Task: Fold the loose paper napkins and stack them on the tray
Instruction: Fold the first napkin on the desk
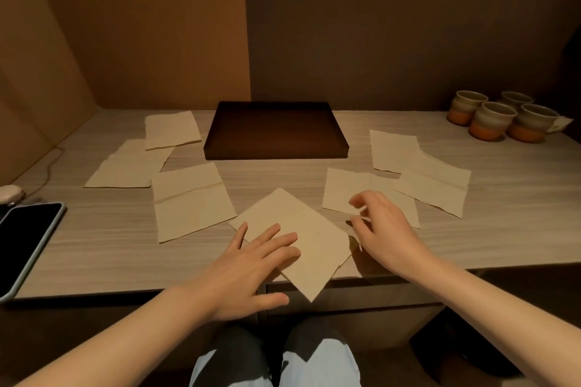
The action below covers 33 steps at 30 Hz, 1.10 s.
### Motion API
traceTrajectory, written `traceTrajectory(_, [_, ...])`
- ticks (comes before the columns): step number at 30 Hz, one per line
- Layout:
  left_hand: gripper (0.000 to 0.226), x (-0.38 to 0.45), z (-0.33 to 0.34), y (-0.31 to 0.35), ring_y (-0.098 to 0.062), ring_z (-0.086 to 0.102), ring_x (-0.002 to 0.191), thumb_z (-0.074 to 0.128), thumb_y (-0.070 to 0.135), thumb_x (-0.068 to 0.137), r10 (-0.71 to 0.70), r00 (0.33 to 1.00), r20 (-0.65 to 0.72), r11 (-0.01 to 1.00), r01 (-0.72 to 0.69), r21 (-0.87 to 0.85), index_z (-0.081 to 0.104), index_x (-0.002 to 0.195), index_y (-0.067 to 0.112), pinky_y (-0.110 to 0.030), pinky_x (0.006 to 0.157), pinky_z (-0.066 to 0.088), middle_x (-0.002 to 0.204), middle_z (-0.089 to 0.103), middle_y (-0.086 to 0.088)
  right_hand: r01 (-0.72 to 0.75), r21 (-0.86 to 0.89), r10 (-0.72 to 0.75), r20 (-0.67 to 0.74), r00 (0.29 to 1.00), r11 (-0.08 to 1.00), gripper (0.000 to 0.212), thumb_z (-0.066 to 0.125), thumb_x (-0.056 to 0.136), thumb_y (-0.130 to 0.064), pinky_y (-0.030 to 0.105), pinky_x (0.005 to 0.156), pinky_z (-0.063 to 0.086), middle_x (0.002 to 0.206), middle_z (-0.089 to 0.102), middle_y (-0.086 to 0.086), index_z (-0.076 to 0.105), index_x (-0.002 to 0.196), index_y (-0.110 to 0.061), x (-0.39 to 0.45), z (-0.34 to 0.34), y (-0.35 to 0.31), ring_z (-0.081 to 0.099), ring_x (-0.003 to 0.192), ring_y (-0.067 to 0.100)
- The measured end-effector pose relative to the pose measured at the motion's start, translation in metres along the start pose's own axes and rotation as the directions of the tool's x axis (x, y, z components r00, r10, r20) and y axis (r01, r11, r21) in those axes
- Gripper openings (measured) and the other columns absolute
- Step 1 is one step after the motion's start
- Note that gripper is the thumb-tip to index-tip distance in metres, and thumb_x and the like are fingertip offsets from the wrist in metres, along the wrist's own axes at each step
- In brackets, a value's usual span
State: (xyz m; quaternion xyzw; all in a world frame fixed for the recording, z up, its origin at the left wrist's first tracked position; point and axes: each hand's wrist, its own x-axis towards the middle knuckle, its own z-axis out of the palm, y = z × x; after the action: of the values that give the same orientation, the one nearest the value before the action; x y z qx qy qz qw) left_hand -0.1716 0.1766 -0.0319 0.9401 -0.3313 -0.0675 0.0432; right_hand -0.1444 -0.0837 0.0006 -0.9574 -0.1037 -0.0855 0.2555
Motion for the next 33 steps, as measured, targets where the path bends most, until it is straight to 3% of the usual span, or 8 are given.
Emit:
traceTrajectory(3, [0.058, -0.002, -0.004, -0.011, 0.002, -0.017, 0.141, 0.041, 0.062, 0.09, 0.067, 0.998, 0.002, 0.996, -0.067, -0.051, 0.02, 0.141, 0.046, -0.053, 0.114, -0.014, 0.157, 0.001, 0.024, 0.359, -0.183, -0.296, 0.299, 0.907, 0.915, 0.059, 0.056, 0.094, -0.013, 0.032, 0.117, 0.025, 0.153, 0.031, -0.006, 0.033, 0.147, -0.023, -0.005, -0.002, -0.002, 0.025, 0.141, 0.01])
traceTrajectory(5, [0.053, -0.004, -0.007, -0.017, 0.006, -0.013, 0.141, 0.045, 0.058, 0.09, 0.095, 0.995, -0.014, 0.991, -0.096, -0.095, 0.027, 0.137, 0.045, -0.053, 0.114, -0.014, 0.156, 0.007, 0.024, 0.522, -0.265, -0.348, 0.499, 0.794, 0.811, 0.076, 0.059, 0.093, -0.009, 0.03, 0.117, 0.003, 0.16, 0.009, -0.011, 0.016, 0.153, -0.028, -0.008, 0.003, -0.005, 0.0, 0.147, 0.009])
traceTrajectory(8, [0.053, -0.008, -0.009, -0.022, 0.007, -0.012, 0.14, 0.049, 0.054, 0.089, 0.115, 0.993, -0.04, 0.987, -0.118, -0.105, 0.03, 0.138, 0.043, -0.049, 0.115, -0.014, 0.156, 0.011, 0.024, 0.571, -0.267, -0.346, 0.577, 0.74, 0.776, 0.084, 0.056, 0.094, -0.003, 0.025, 0.112, -0.005, 0.163, 0.0, -0.008, 0.005, 0.155, -0.031, -0.01, 0.006, -0.01, -0.011, 0.143, 0.004])
traceTrajectory(14, [0.057, -0.023, 0.001, -0.024, 0.001, 0.015, 0.141, 0.046, 0.05, 0.088, 0.068, 0.973, -0.221, 0.997, -0.076, -0.026, 0.033, 0.142, 0.037, -0.037, 0.119, 0.003, 0.149, 0.034, 0.018, 0.568, -0.208, -0.365, 0.583, 0.726, 0.797, 0.085, 0.056, 0.087, -0.003, 0.028, 0.117, 0.019, 0.159, 0.017, -0.006, 0.011, 0.154, -0.031, -0.023, 0.0, -0.017, 0.015, 0.145, 0.013])
traceTrajectory(17, [0.054, -0.028, 0.008, -0.027, -0.004, 0.037, 0.131, 0.057, 0.047, 0.085, 0.07, 0.952, -0.298, 0.996, -0.085, -0.038, 0.045, 0.135, 0.03, -0.034, 0.116, 0.02, 0.138, 0.049, 0.013, 0.583, -0.145, -0.413, 0.571, 0.71, 0.8, 0.082, 0.054, 0.087, -0.01, 0.018, 0.114, 0.014, 0.157, 0.022, -0.01, 0.011, 0.154, -0.032, -0.033, -0.002, -0.01, 0.018, 0.143, 0.007])
traceTrajectory(22, [0.043, -0.031, 0.009, -0.031, -0.004, 0.047, 0.12, 0.057, 0.036, 0.082, 0.085, 0.935, -0.343, 0.991, -0.116, -0.069, 0.056, 0.124, 0.025, -0.025, 0.115, 0.017, 0.126, 0.057, 0.01, 0.569, -0.141, -0.449, 0.474, 0.757, 0.81, 0.077, 0.058, 0.09, -0.023, 0.009, 0.106, 0.015, 0.156, 0.024, -0.012, 0.015, 0.153, -0.03, -0.039, 0.005, 0.005, 0.024, 0.14, 0.004])
traceTrajectory(25, [0.036, -0.032, 0.008, -0.027, -0.002, 0.051, 0.115, 0.051, 0.039, 0.087, 0.072, 0.924, -0.376, 0.988, -0.117, -0.098, 0.06, 0.118, 0.024, -0.025, 0.115, 0.019, 0.119, 0.061, 0.011, 0.535, -0.119, -0.453, 0.402, 0.796, 0.836, 0.065, 0.058, 0.093, -0.027, 0.016, 0.106, 0.032, 0.148, 0.038, -0.009, 0.026, 0.15, -0.029, -0.039, 0.012, 0.01, 0.036, 0.132, 0.006])
traceTrajectory(33, [0.022, -0.026, 0.003, -0.022, -0.002, 0.055, 0.105, 0.054, 0.034, 0.087, -0.264, 0.889, -0.373, 0.857, 0.039, -0.513, 0.064, 0.106, 0.034, -0.026, 0.09, 0.049, 0.107, 0.058, 0.018, 0.335, 0.071, -0.342, 0.269, 0.901, 0.939, 0.031, 0.059, 0.094, -0.021, 0.023, 0.095, 0.047, 0.119, 0.06, -0.011, 0.058, 0.125, -0.025, -0.019, 0.022, 0.004, 0.053, 0.11, 0.001])
